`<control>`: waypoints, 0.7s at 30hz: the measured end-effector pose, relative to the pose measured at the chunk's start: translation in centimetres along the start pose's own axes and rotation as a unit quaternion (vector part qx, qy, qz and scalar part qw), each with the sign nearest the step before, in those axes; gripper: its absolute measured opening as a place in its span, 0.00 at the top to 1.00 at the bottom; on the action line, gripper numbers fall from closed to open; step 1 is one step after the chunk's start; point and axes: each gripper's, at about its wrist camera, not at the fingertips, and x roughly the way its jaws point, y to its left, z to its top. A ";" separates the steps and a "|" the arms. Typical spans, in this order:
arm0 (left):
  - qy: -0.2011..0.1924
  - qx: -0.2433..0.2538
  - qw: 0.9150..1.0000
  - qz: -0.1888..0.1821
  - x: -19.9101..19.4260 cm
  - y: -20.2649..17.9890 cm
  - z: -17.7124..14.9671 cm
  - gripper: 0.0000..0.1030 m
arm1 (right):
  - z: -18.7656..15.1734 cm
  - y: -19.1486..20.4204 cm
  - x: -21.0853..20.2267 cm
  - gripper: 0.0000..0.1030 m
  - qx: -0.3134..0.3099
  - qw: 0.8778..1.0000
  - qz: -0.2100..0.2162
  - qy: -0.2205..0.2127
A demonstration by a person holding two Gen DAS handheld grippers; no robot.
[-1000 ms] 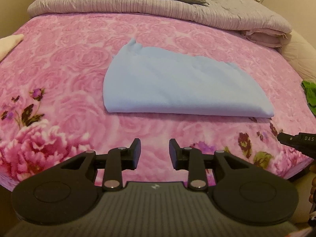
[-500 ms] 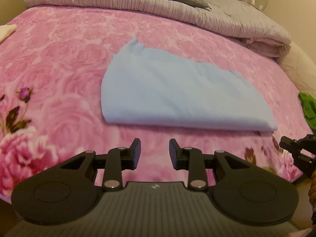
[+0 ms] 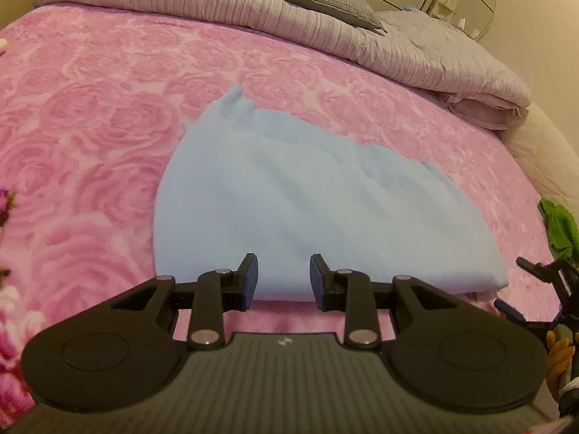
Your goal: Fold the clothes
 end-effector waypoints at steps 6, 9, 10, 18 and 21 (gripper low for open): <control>-0.002 -0.020 1.000 -0.002 1.2 1.0 0.3 0.74 | 0.4 -0.9 0.6 0.34 0.019 1.000 -0.013 -0.008; -0.003 -0.030 1.000 -0.001 1.8 1.7 0.5 0.74 | 0.6 -1.1 1.6 0.34 0.032 0.999 -0.010 -0.017; -0.002 -0.031 1.000 0.000 2.1 2.0 0.5 0.74 | 0.7 -1.0 2.0 0.36 0.030 0.999 -0.013 -0.019; 0.009 -0.031 0.999 -0.014 3.1 3.1 0.6 0.74 | 0.1 1.9 4.4 0.75 -0.114 0.988 -0.102 -0.030; 0.007 -0.042 0.999 -0.025 2.5 3.8 0.5 0.75 | -4.4 7.8 4.5 0.78 -0.361 0.915 -0.166 -0.073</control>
